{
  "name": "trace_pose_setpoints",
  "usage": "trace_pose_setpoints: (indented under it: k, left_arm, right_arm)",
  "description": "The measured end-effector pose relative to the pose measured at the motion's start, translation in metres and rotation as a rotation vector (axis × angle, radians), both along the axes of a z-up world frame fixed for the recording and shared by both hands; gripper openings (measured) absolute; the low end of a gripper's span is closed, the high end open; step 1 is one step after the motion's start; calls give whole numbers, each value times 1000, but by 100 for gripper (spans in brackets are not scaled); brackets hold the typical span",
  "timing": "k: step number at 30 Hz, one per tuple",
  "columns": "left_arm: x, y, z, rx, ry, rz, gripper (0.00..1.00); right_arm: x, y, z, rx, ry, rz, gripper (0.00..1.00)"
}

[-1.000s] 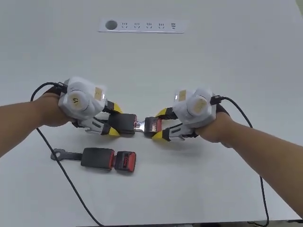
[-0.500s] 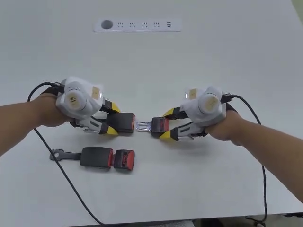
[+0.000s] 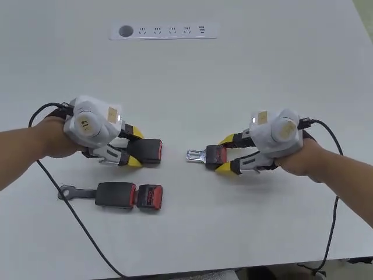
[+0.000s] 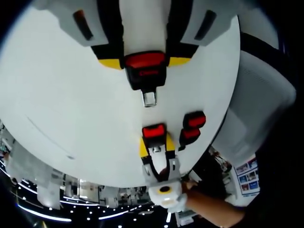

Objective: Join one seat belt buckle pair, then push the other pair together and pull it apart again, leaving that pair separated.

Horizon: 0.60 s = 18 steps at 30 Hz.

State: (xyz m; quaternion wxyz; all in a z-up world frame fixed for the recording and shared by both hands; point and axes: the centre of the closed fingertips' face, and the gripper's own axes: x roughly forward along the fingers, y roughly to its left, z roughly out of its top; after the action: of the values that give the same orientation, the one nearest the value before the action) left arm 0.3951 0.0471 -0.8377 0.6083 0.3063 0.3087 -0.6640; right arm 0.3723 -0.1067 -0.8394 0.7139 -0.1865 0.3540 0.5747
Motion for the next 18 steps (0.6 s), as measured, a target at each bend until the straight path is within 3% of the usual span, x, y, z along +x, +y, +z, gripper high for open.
trace_pose_setpoints:
  k: [18]
  left_arm:
    - [1, -1, -1, 7, -1, 0, 34]
  right_arm:
    - [-8, -45, 6, -44, 4, -27, 35]
